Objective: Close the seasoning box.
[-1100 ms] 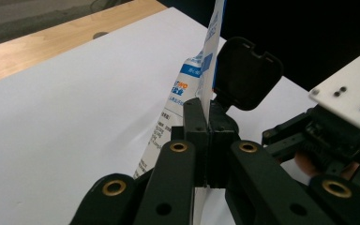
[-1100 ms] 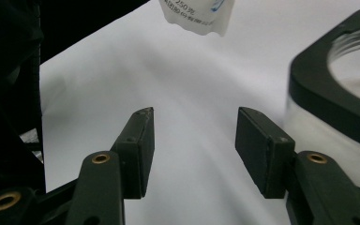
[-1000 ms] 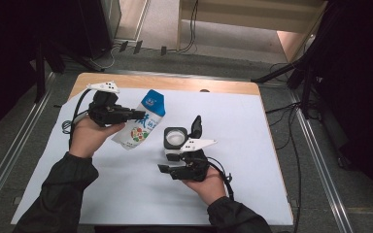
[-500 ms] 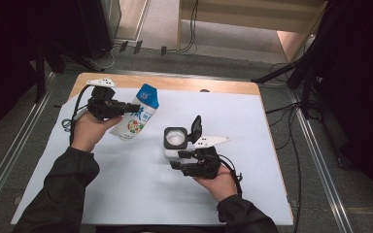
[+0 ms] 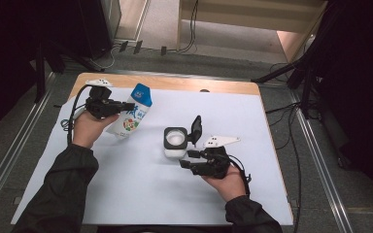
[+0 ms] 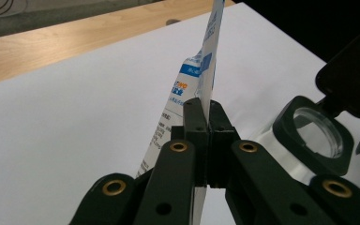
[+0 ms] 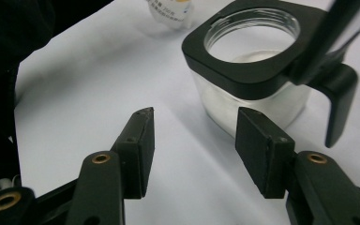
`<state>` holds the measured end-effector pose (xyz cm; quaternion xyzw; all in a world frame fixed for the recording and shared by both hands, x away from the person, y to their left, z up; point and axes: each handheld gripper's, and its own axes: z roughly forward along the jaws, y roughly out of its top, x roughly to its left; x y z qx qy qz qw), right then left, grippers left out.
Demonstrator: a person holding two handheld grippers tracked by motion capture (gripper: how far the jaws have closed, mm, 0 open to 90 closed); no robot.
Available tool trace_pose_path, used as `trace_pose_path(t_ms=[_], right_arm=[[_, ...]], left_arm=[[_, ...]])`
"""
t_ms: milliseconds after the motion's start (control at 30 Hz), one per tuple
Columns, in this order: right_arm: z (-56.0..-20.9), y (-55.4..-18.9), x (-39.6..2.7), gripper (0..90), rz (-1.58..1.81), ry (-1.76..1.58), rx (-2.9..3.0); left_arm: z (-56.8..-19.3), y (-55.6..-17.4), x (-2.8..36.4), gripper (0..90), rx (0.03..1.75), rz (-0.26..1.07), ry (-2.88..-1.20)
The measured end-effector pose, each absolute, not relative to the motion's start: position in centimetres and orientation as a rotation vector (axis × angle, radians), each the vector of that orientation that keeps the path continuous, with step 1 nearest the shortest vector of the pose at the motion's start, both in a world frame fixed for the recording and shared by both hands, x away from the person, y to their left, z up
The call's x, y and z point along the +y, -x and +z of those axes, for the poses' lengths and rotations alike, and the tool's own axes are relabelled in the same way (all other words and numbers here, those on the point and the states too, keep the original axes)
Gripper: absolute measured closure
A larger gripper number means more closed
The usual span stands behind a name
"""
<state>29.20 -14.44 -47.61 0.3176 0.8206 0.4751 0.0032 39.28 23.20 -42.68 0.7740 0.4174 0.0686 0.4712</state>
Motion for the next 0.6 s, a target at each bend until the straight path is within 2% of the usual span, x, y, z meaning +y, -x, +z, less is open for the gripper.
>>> trace_pose_path(t_ms=[600], right_arm=[[-46.9,-30.3,-17.7,50.1,1.481,-1.063,2.536]], left_arm=[[-43.2,-36.7,25.9,90.0,1.016,0.184,-1.913]])
